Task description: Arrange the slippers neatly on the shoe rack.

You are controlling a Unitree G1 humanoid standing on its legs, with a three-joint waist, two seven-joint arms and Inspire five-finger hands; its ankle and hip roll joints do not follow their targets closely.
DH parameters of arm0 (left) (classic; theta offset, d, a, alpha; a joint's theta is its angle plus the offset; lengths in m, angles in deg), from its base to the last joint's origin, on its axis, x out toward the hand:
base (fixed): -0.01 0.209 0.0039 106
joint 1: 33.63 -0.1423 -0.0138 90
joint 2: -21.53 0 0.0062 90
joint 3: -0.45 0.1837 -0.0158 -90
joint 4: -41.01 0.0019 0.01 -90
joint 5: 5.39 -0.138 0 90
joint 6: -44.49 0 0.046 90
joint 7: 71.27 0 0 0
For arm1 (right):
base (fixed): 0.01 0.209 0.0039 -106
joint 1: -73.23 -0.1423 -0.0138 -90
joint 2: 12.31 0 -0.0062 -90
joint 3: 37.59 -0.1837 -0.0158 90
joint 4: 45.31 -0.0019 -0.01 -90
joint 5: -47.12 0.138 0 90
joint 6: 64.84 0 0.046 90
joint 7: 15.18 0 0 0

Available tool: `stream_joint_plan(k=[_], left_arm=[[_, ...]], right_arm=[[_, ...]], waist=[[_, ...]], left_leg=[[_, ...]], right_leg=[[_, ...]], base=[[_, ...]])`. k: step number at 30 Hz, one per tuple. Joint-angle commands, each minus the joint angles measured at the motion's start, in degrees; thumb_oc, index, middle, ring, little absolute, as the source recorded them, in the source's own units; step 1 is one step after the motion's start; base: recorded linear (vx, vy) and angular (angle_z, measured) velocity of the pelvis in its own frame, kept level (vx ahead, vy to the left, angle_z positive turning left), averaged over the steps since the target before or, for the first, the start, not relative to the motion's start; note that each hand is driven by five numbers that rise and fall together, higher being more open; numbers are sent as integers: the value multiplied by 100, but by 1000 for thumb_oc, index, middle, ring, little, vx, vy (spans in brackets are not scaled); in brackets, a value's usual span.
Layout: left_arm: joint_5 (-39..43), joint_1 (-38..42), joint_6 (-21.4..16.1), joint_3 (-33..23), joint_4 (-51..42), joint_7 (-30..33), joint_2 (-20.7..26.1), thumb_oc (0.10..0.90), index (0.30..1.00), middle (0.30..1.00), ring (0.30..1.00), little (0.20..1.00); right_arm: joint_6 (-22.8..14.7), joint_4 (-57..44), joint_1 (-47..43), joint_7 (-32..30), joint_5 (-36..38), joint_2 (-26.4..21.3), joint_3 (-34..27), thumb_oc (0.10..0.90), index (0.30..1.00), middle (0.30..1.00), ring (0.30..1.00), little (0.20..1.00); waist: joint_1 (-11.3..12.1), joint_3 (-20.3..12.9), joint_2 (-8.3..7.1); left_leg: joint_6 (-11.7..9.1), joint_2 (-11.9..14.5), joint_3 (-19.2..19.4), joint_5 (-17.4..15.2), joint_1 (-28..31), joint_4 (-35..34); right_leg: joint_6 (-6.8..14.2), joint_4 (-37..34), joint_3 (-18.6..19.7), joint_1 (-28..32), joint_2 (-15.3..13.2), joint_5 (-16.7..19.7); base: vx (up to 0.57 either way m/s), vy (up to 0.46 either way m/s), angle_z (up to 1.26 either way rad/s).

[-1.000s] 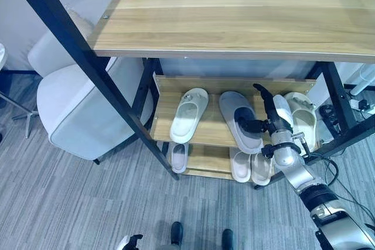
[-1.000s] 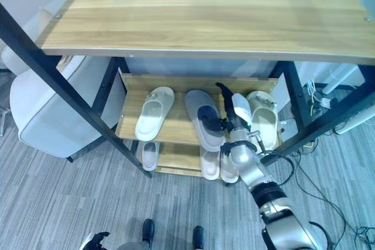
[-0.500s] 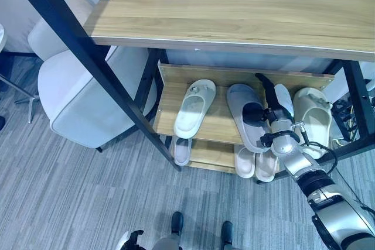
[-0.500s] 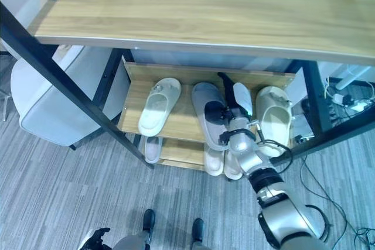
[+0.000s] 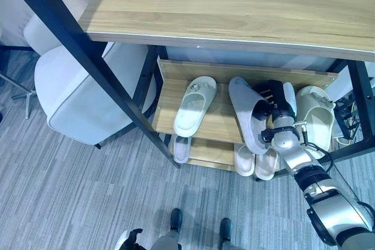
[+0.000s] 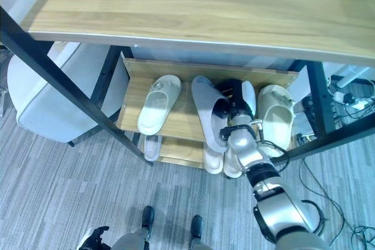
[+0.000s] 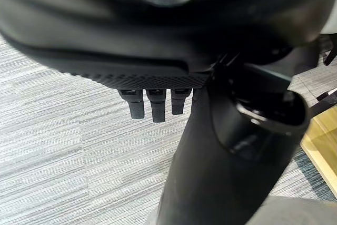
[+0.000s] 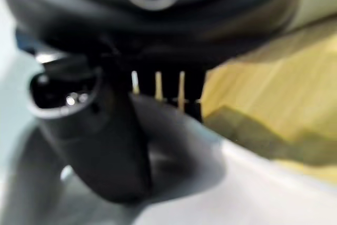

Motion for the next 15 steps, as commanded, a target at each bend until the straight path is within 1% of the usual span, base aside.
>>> stream_joint_plan(k=[1,2,3,7,9,11,13,15], left_arm=[[-11,296,-21,66,352,63,-107,800,900,900,900,900],[-12,291,-21,71,352,63,-104,800,900,900,900,900],[-63,321,13,-3,356,41,-116,800,900,900,900,900],[-158,358,67,-152,337,1,-167,800,900,900,900,900],[-221,362,99,-228,328,-34,-191,800,900,900,900,900],[-245,329,106,-293,306,-78,-193,800,900,900,900,900],[-299,311,113,-333,274,-148,-188,800,900,900,900,900],[-404,296,107,-377,236,-199,-164,800,900,900,900,900]], right_arm=[[-426,-969,-138,-326,-300,127,-327,400,300,300,300,300],[-414,-991,-118,-325,-306,128,-337,400,300,300,300,300],[-408,-1414,201,-328,-435,196,-527,400,300,300,300,300],[-410,-2366,952,-194,-615,387,-781,400,300,300,300,300],[-448,-2937,1426,48,-525,494,-871,400,300,300,300,300],[-467,-3441,1813,309,-396,491,-883,400,300,300,300,300],[-508,-4117,2205,671,-305,449,-814,400,300,300,300,300],[-520,-4518,2541,1036,-264,401,-680,400,300,300,300,300]], waist=[[-73,-91,-231],[-69,-88,-234],[-124,-133,-237],[-253,-225,-250],[-330,-276,-267],[-390,-304,-284],[-444,-331,-315],[-483,-357,-345]], left_leg=[[86,-207,19,-518,335,9],[86,-207,18,-520,344,9],[103,-210,38,-583,472,9],[135,-200,80,-687,702,9],[150,-195,113,-744,829,9],[155,-197,152,-777,913,9],[159,-194,178,-803,1001,9],[160,-196,201,-819,1070,9]], right_leg=[[364,27,168,275,-297,-365],[365,27,168,284,-297,-367],[362,27,184,381,-294,-392],[362,27,220,566,-299,-433],[363,27,250,663,-293,-458],[366,27,285,729,-290,-468],[364,27,317,798,-288,-475],[359,27,312,863,-287,-482]], base=[[0,0,0],[45,15,-3],[53,20,-3],[44,25,-3],[35,22,-8],[16,24,-15],[8,12,-9],[-5,15,-17]])
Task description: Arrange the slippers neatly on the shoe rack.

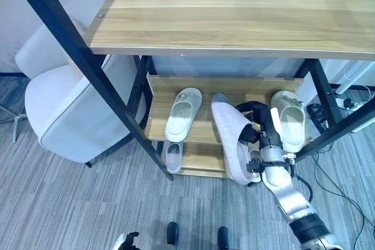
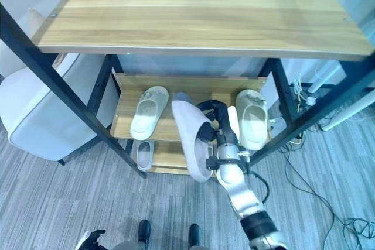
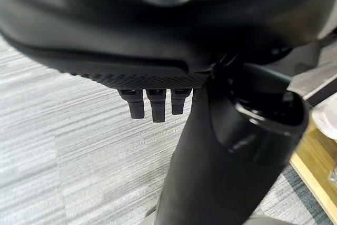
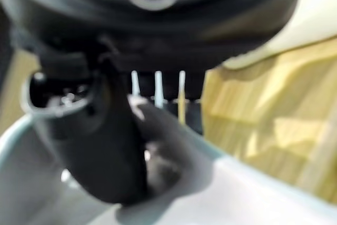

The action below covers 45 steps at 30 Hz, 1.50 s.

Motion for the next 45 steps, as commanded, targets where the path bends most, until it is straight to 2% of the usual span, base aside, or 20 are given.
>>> stream_joint_plan(k=[1,4,8,10,14,17,21,27,31,32,33,34,37,38,40,41,42,43,44,45], left_arm=[[-248,411,-136,-76,314,-163,-168,800,900,900,900,900],[-188,355,-158,-185,226,-199,-129,800,900,900,900,900],[-122,319,-202,-256,142,-210,-105,800,900,900,900,900],[-128,275,-198,-238,155,-248,-126,800,900,900,900,900],[-106,97,-196,-224,223,-334,-113,800,900,900,900,900],[-3,-64,-196,-212,319,-395,-168,800,900,900,900,900],[163,-129,-210,-257,337,-441,-205,800,900,900,900,900],[226,-90,-248,-288,235,-427,-190,800,900,900,900,900],[591,-73,-349,-395,38,-435,-161,800,900,900,900,900],[1119,75,-462,-459,-534,-356,-3,800,900,900,900,900],[1174,139,-503,-398,-771,-362,49,800,900,900,900,900],[1175,140,-499,-399,-775,-362,51,800,900,900,900,900],[1433,347,-683,-191,-1437,-339,163,800,900,900,900,900],[1968,387,-818,-80,-1925,-298,137,800,900,900,900,900],[2204,343,-855,-36,-2201,-356,135,800,900,900,900,900],[2499,428,-965,10,-2469,-281,184,800,900,900,900,900],[2500,433,-964,8,-2469,-281,185,800,900,900,900,900],[2655,456,-999,3,-2673,-283,215,800,900,900,900,900],[2654,455,-999,3,-2673,-283,215,800,900,900,900,900],[2948,509,-1056,16,-3133,-306,328,800,900,900,900,900]], right_arm=[[-614,-944,-184,551,144,-124,59,400,300,300,300,300],[-626,-983,450,1148,888,-57,300,400,300,300,300,300],[-567,-715,973,1593,1352,-46,524,400,300,300,300,300],[-488,-490,1052,1723,1579,21,658,400,300,300,300,300],[-389,-207,1332,2238,2708,60,803,400,300,300,300,300],[-366,-5,1248,2277,3130,118,886,400,300,300,300,300],[-427,-26,1235,2284,3282,198,907,400,300,300,300,300],[-480,5,1353,2256,3134,322,803,400,300,300,300,300],[-552,137,1304,2156,2743,327,808,400,300,300,300,300],[-594,-16,1177,2195,2618,157,916,400,300,300,300,300],[-576,-83,1132,2214,2570,126,973,400,300,300,300,300],[-576,-82,1129,2214,2570,127,972,400,300,300,300,300],[-603,72,753,2146,2542,88,1124,400,300,300,300,300],[-680,306,306,1861,2672,249,1131,400,300,300,300,300],[-730,235,195,1786,2731,290,1099,400,300,300,300,300],[-857,201,-248,1639,2904,324,1082,400,300,300,300,300],[-859,207,-257,1639,2905,325,1083,400,300,300,300,300],[-860,192,-431,1519,2847,309,1065,400,300,300,300,300],[-860,191,-430,1519,2846,309,1065,400,300,300,300,300],[-830,137,-817,1425,2741,171,1104,400,300,300,300,300]], waist=[[21,-439,-299],[1,-482,-359],[10,-490,-414],[38,-474,-435],[63,-491,-461],[81,-522,-459],[91,-575,-454],[81,-599,-449],[99,-518,-482],[149,134,-599],[160,256,-604],[151,242,-606],[154,433,-569],[190,589,-506],[205,626,-483],[240,832,-429],[239,814,-431],[258,860,-417],[266,876,-416],[303,891,-396]], left_leg=[[106,-170,-9,-776,391,19],[96,-167,10,-780,448,19],[81,-146,2,-765,467,19],[69,-135,7,-749,446,19],[47,-117,7,-724,461,19],[42,-105,23,-717,494,19],[35,-94,58,-731,560,19],[30,-70,57,-739,612,19],[28,-51,16,-715,653,19],[-16,-13,-84,-988,-197,1321],[-39,0,-141,-1112,-452,1689],[-38,-3,-150,-1130,-495,1731],[3,47,-306,-1471,-1198,2718],[104,63,-353,-1672,-1634,3371],[152,87,-368,-1795,-1825,3641],[219,95,-408,-1973,-2269,4224],[219,95,-409,-1990,-2314,4262],[249,87,-435,-2087,-2630,4585],[249,92,-430,-2115,-2625,4619],[284,104,-454,-2292,-3387,5353]], right_leg=[[326,32,78,321,-242,-514],[326,32,59,375,-250,-513],[330,32,24,372,-247,-497],[327,32,17,351,-243,-491],[317,32,7,355,-230,-464],[306,32,23,371,-214,-448],[303,32,50,408,-194,-449],[290,32,21,444,-184,-459],[291,106,-48,502,-187,-490],[204,1336,-153,-170,-224,-924],[198,1795,-234,-415,-245,-1075],[199,1832,-239,-451,-250,-1094],[160,2953,-357,-1075,-398,-1441],[70,3607,-296,-1483,-461,-1663],[15,3881,-287,-1687,-487,-1798],[-103,4504,-248,-2182,-542,-2032],[-103,4539,-244,-2227,-544,-2048],[-136,4876,-239,-2582,-527,-2176],[-135,4905,-231,-2578,-524,-2198],[-190,5520,-167,-3347,-473,-2383]], base=[[-6,10,-18],[-3,1,-2],[-27,-12,4],[-61,-22,-1],[-42,-19,-1],[-23,-5,-3],[-2,-9,-3],[0,0,0],[-94,-24,1],[-444,-98,14],[-447,-98,25],[-122,-25,36],[-114,8,39],[-114,26,36],[-121,9,9],[-136,0,7],[-177,-5,8],[-61,-5,-3],[-197,-10,-5],[-191,-6,-5]])
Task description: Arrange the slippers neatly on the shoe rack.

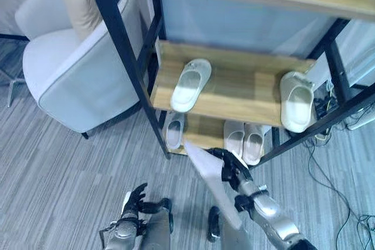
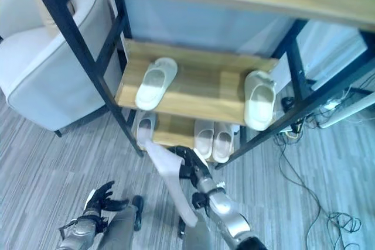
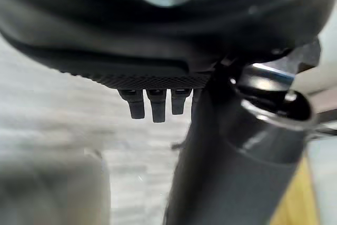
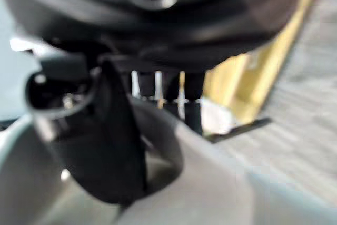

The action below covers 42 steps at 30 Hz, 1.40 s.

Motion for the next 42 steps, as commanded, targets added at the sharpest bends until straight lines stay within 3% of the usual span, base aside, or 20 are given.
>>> stream_joint_plan(k=[1,2,3,6,8,9,11,13,17,22,23,25,27,29,32,37,40,42], left_arm=[[531,-3,-445,39,-770,6,176,800,900,900,900,900],[613,54,-470,101,-985,-17,235,800,900,900,900,900],[609,81,-441,127,-1197,-40,280,800,900,900,900,900],[609,336,-439,79,-1440,176,362,800,900,900,900,900],[722,534,-461,-143,-1684,468,486,800,900,900,900,900],[722,540,-458,-148,-1685,469,485,800,900,900,900,900],[1097,680,-531,-508,-2008,694,679,800,900,900,900,900],[1118,747,-540,-588,-2124,789,761,800,900,900,900,900],[1271,1322,-575,-1038,-2089,1410,1171,800,900,900,900,900],[1734,2324,-618,-1134,-1261,1731,1691,800,900,900,900,900],[1974,2896,-607,-949,-736,1734,1937,800,900,900,900,900],[2044,3189,-582,-844,-431,1723,1996,800,900,900,900,900],[2403,3806,-528,-531,594,1670,1944,800,900,900,900,900],[2568,3965,-522,-418,980,1504,2034,800,900,900,900,900],[2605,4014,-537,-279,1167,1396,2032,800,900,900,900,900],[2723,3906,-604,10,1630,1057,1970,800,900,900,900,900],[2649,3459,-715,13,1410,958,1887,800,900,900,900,900],[2669,2754,-836,-186,1159,842,1885,800,900,900,900,900]], right_arm=[[-621,-1008,-556,-228,-54,-129,-80,400,300,300,300,300],[-590,-1075,-851,-276,-243,-271,-35,400,300,300,300,300],[-513,-1131,-1049,-351,-533,-407,-17,400,300,300,300,300],[-252,-793,-1886,-764,-1532,-547,131,400,300,300,300,300],[-166,-843,-2551,-954,-1702,-682,84,400,300,300,300,300],[-165,-839,-2563,-954,-1700,-683,87,400,300,300,300,300],[-130,-1232,-3377,-1079,-1721,-1096,-12,400,300,300,300,300],[-33,-1203,-3738,-1150,-1863,-1232,36,400,300,300,300,300],[114,-670,-5140,-1446,-1728,-1475,370,400,300,300,300,300],[191,32,-6297,-1671,-1835,-1391,877,400,300,300,300,300],[172,710,-6743,-1756,-1454,-1042,1096,400,300,300,300,300],[179,929,-7035,-1819,-1360,-921,1207,400,300,300,300,300],[-9,1973,-7517,-1813,-446,-334,1335,400,300,300,300,300],[-78,2481,-7737,-1778,-274,-285,1491,400,300,300,300,300],[-104,2988,-7879,-1743,-105,-248,1586,400,300,300,300,300],[-111,4399,-8258,-1616,-65,6,2028,400,300,300,300,300],[-109,4727,-8305,-1625,-236,-72,2163,400,300,300,300,300],[-102,5082,-8461,-1665,-507,-281,2317,400,300,300,300,300]], waist=[[100,-193,17],[108,-179,14],[114,-184,27],[148,-252,90],[195,-278,154],[193,-301,156],[221,-330,221],[242,-336,246],[214,-207,300],[178,120,267],[167,209,262],[144,308,228],[167,445,149],[192,467,139],[231,520,127],[497,529,169],[647,506,185],[783,526,236]], left_leg=[[250,151,-163,-919,-763,1264],[266,170,-150,-1024,-1095,1562],[286,192,-202,-1345,-1394,2032],[409,249,-342,-1675,-2452,3075],[495,285,-492,-1961,-3556,4143],[494,286,-500,-1979,-3611,4184],[584,251,-587,-2252,-4534,5161],[606,234,-613,-2351,-4775,5498],[587,81,-750,-2798,-5662,6792],[515,27,-866,-3204,-5819,7697],[475,33,-888,-3321,-5819,8015],[456,24,-887,-3369,-5819,8149],[375,30,-846,-3471,-5819,8450],[345,14,-846,-3546,-5819,8596],[308,24,-861,-3591,-5819,8739],[303,138,-951,-3708,-5819,9050],[324,145,-948,-3718,-5819,9061],[380,136,-937,-3734,-5819,9088]], right_leg=[[-11,731,-23,-625,-50,-558],[-58,1012,22,-967,-27,-692],[-47,1427,102,-1265,-9,-967],[-140,2417,206,-2297,6,-1268],[-141,3454,248,-3373,23,-1483],[-140,3491,249,-3425,24,-1499],[-120,4423,281,-4341,60,-1675],[-124,4771,320,-4599,61,-1772],[-254,6338,567,-5536,16,-2278],[-304,7396,931,-5807,61,-2569],[-303,7746,1079,-5825,56,-2646],[-294,7905,1158,-5829,48,-2670],[-284,8305,1344,-5809,7,-2790],[-288,8466,1398,-5814,-9,-2850],[-288,8580,1419,-5816,-49,-2877],[-249,8600,1271,-5846,-206,-2804],[-201,8535,1232,-5847,-211,-2737],[-168,8510,1247,-5847,-219,-2732]], base=[[-258,-16,-9],[-105,-17,-15],[-84,-23,-16],[-96,-4,-20],[-111,7,-24],[-93,12,-13],[-4,13,-15],[54,22,-6],[112,38,3],[97,22,3],[58,13,0],[74,4,5],[83,4,10],[35,14,5],[10,22,2],[16,61,-6],[7,42,-9],[-17,27,-6]])
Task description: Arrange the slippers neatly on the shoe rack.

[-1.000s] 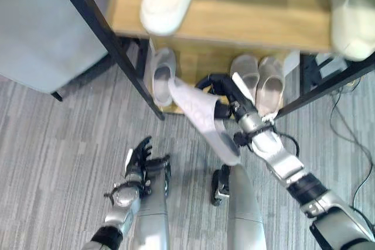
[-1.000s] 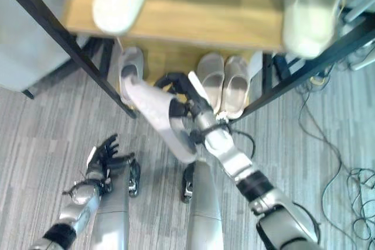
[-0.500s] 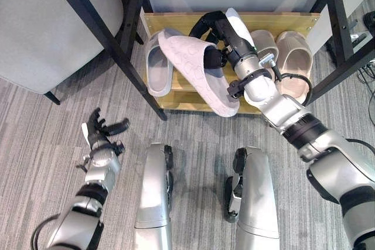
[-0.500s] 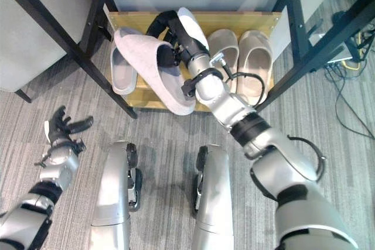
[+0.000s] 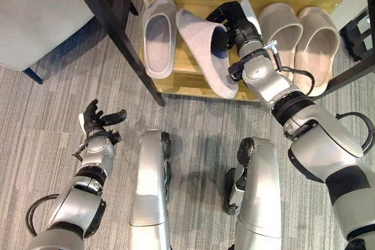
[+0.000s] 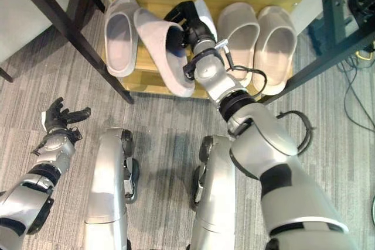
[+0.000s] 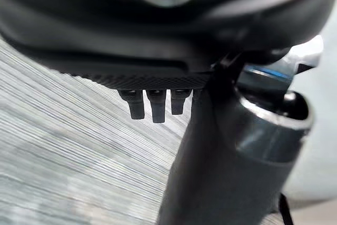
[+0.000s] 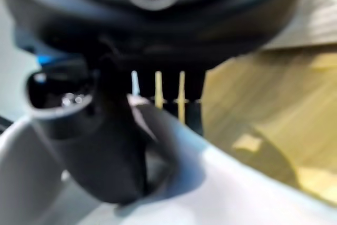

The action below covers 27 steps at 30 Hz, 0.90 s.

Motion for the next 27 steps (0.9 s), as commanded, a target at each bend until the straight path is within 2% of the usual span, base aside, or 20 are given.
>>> stream_joint_plan(k=[1,7,9,16,17,18,19,27], left_arm=[[-36,-716,-655,-313,-448,-96,369,800,900,900,900,900],[-210,-1782,-867,-554,-707,-280,295,800,900,900,900,900],[-283,-2119,-953,-611,-703,-346,240,800,900,900,900,900],[-331,-2202,-1027,-563,-572,-391,218,800,900,900,900,900],[-364,-2200,-1036,-532,-562,-389,219,800,900,900,900,900],[-364,-2199,-1036,-531,-561,-389,219,800,900,900,900,900],[-515,-2223,-1057,-429,-586,-363,151,800,900,900,900,900],[-543,-2278,-1098,-417,-612,-369,115,800,900,900,900,900]], right_arm=[[-569,122,-1478,-151,-379,-105,25,400,300,300,300,300],[-692,658,-1615,-139,-346,-513,97,400,300,300,300,300],[-720,790,-1732,-157,-489,-741,201,400,300,300,300,300],[-763,1101,-1993,-283,-578,-913,355,400,300,300,300,300],[-774,1122,-2011,-307,-538,-913,323,445,368,368,368,368],[-775,1122,-2011,-307,-538,-914,323,445,368,368,368,368],[-765,1220,-2072,-326,-481,-889,312,800,900,900,900,900],[-721,1436,-2048,-278,-480,-917,401,800,900,900,900,900]], waist=[[499,-123,54],[758,-51,235],[830,-23,242],[881,30,181],[887,41,181],[888,41,181],[906,82,175],[876,149,108]], left_leg=[[385,-192,-417,-828,101,531],[487,-226,-398,-831,101,570],[500,-255,-352,-810,101,539],[502,-281,-282,-820,101,555],[502,-286,-277,-816,101,548],[502,-286,-277,-816,101,547],[504,-306,-261,-790,101,520],[501,-311,-227,-791,101,570]], right_leg=[[-6,255,164,173,-318,-143],[61,166,200,172,-364,-78],[85,155,240,173,-397,-58],[42,183,303,219,-446,-73],[39,172,307,222,-453,-59],[39,171,307,222,-453,-58],[32,148,334,224,-464,-29],[-21,252,417,248,-482,-62]], base=[[-10,24,-6],[-2,40,-1],[3,31,6],[6,7,7],[9,15,9],[-5,24,8],[-13,17,7],[-2,2,1]])
